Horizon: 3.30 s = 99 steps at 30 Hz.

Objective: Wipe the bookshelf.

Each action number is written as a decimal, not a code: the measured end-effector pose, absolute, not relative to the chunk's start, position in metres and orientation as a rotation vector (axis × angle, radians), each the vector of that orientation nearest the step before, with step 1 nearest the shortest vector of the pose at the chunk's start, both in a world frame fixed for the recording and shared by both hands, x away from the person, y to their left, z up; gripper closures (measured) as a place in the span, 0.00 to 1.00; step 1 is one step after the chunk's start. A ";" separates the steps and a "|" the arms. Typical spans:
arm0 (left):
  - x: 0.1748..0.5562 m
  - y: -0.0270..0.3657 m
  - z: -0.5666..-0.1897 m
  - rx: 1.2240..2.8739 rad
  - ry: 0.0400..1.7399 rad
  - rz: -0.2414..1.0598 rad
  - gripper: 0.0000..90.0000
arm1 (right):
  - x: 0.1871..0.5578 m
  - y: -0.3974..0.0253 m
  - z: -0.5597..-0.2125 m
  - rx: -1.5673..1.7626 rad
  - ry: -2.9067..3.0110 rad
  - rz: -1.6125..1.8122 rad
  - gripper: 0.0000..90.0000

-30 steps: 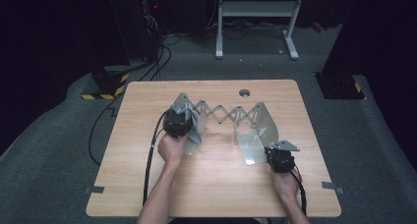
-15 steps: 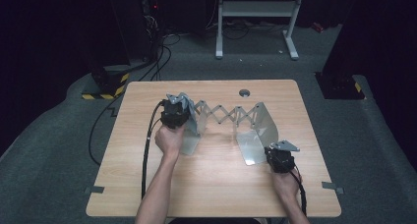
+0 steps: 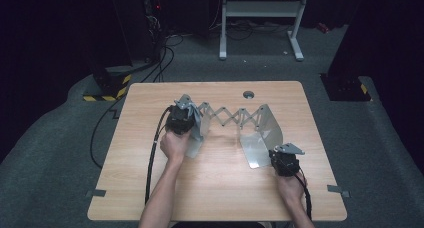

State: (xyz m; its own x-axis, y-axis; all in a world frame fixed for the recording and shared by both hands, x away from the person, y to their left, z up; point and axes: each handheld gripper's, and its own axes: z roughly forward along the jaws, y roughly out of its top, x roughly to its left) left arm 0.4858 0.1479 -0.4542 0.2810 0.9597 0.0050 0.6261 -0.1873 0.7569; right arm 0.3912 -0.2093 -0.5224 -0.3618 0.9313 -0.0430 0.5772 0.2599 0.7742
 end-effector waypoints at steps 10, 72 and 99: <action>0.486 0.143 -0.467 1.964 1.417 0.679 0.88 | 0.391 -0.209 -0.522 1.363 2.035 0.930 0.99; 0.470 0.143 -0.438 1.928 1.222 0.652 0.87 | 0.391 -0.209 -0.523 1.351 2.045 0.935 0.99; 0.462 0.137 -0.433 1.948 1.136 0.607 0.87 | 0.391 -0.209 -0.523 1.349 2.047 0.934 0.99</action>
State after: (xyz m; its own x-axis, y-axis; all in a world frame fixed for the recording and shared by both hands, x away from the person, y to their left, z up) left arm 0.4622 0.1368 -0.4335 0.4856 0.8741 0.0154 0.4988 -0.2915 0.8162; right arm 0.3909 -0.2086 -0.5225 -0.3746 0.9261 -0.0442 0.5738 0.2690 0.7736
